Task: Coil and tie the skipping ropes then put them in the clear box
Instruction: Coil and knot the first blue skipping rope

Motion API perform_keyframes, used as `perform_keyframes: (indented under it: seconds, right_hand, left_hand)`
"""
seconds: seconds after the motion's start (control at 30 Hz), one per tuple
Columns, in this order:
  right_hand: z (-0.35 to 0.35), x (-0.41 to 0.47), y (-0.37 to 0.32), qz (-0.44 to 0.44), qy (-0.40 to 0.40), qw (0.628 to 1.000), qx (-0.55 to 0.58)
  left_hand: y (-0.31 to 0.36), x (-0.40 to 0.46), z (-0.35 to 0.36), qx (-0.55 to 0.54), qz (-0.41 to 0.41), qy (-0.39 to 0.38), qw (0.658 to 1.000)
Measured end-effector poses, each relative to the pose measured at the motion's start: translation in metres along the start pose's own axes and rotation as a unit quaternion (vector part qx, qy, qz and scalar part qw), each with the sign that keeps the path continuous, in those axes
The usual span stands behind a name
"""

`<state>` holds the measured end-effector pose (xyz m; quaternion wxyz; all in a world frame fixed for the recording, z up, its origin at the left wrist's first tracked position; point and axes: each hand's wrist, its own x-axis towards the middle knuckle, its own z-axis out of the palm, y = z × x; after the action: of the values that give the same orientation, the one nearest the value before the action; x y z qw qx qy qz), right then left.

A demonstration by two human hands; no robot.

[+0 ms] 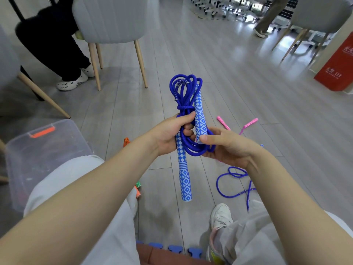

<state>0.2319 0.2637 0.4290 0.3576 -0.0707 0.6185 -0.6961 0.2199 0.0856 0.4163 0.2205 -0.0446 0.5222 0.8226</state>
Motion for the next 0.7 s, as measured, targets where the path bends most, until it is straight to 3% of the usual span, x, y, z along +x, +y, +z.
perform_keyframes:
  seconds: [0.13, 0.37, 0.5, 0.7]
  right_hand:
    - [0.005, 0.003, 0.005, 0.008, 0.052, 0.993, -0.105]
    - [0.011, 0.010, 0.007, -0.002, 0.148, 0.976, -0.160]
    - [0.019, 0.014, 0.015, -0.006, 0.218, 0.947, -0.235]
    - [0.017, 0.018, 0.022, -0.001, 0.274, 0.911, -0.308]
  left_hand:
    - [-0.002, -0.001, 0.004, 0.086, 0.048, 0.018, 0.995]
    - [0.005, -0.006, 0.002, 0.198, 0.093, 0.032, 0.975]
    - [-0.001, -0.006, 0.002, 0.295, 0.128, 0.080, 0.944]
    - [-0.011, -0.007, 0.007, 0.405, 0.183, 0.081, 0.892]
